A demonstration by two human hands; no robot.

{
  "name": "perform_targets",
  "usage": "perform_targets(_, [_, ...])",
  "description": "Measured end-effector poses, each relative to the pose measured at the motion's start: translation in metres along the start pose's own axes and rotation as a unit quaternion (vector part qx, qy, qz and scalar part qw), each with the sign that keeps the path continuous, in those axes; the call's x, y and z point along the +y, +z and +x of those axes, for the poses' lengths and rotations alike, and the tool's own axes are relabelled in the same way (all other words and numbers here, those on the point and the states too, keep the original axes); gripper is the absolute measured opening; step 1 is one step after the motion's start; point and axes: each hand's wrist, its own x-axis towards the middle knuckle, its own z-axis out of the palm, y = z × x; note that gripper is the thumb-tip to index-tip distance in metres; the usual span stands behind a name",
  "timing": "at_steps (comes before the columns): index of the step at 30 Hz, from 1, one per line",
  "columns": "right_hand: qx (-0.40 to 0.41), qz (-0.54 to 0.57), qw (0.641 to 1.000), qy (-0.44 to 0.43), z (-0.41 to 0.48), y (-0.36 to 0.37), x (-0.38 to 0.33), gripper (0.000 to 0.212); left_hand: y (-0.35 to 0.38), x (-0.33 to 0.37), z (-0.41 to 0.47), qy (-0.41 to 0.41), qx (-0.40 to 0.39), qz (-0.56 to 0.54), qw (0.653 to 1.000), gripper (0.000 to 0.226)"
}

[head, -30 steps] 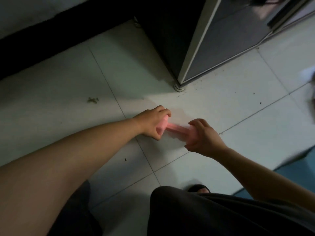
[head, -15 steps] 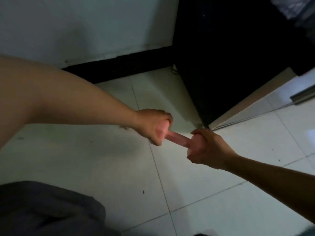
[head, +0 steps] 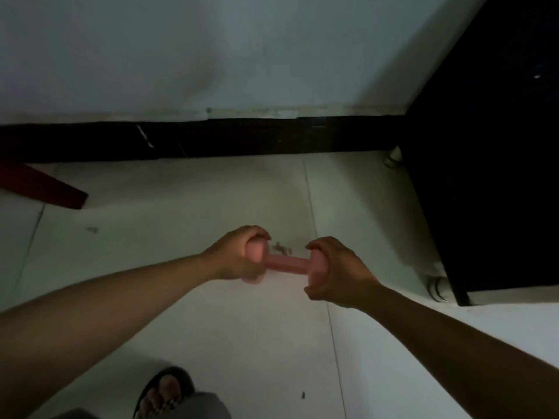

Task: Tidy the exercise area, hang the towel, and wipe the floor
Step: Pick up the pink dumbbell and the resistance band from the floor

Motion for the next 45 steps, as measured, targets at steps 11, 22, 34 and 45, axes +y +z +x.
perform_targets(11, [-0.006,0.016,0.998,-0.064,0.065,0.039,-0.043,0.074,-0.037,-0.055,-0.018,-0.031,0.141,-0.006,0.990,0.080])
perform_targets(22, [0.036,-0.010,0.998,-0.059,0.052,0.048,-0.038,0.084,-0.014,-0.066,-0.048,-0.056,0.242,-0.076,0.966,0.077])
perform_targets(34, [0.133,0.081,0.988,-0.016,0.096,0.060,-0.065,0.066,-0.046,-0.070,-0.019,-0.028,0.311,-0.078,0.947,0.060])
perform_targets(45, [0.143,0.046,0.988,-0.034,0.175,0.054,-0.092,0.049,-0.105,-0.085,0.026,-0.010,0.323,-0.065,0.944,0.061])
